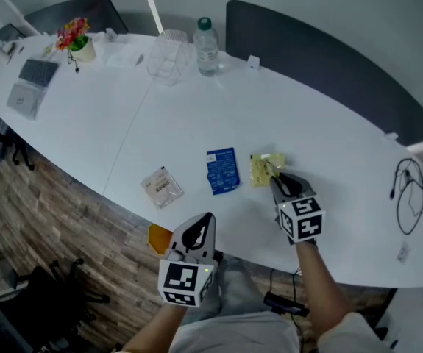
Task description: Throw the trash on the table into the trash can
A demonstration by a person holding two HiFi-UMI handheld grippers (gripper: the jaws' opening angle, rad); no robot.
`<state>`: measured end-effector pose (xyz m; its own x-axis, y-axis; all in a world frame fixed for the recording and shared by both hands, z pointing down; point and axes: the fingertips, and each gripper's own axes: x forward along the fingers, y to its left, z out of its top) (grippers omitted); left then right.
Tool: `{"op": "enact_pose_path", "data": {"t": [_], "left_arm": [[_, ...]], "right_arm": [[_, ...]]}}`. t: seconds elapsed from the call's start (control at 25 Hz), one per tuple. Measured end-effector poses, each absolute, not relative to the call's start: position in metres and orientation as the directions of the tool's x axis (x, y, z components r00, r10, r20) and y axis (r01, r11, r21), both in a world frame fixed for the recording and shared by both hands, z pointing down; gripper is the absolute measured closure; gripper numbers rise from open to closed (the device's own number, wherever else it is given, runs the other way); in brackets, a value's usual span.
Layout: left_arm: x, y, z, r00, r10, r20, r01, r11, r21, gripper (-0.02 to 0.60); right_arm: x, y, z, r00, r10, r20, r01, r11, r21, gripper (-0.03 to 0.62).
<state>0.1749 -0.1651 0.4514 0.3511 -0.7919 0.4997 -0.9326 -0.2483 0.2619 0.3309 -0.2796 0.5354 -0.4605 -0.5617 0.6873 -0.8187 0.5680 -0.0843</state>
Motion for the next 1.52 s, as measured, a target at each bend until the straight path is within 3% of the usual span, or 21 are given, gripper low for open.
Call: {"op": "enact_pose_path", "data": {"t": [0.72,1.52], "left_arm": [[0.154,-0.129,0.394,0.311,-0.838,0.449,-0.946,-0.228,0.231,0.581],[0.125,-0.071,0.357,0.224,-0.887,0.404,-0.964,-0.14,0.227,0.581]], "right_arm": [[0.325,-0.232,0.446,-0.536,-0.607,0.587,-0.795,0.596,-0.11,0.5],[0.293,-0.174,0.386,-0.639,-0.564,0.523,-0.721,0.676,-0.152,0.5]]}}
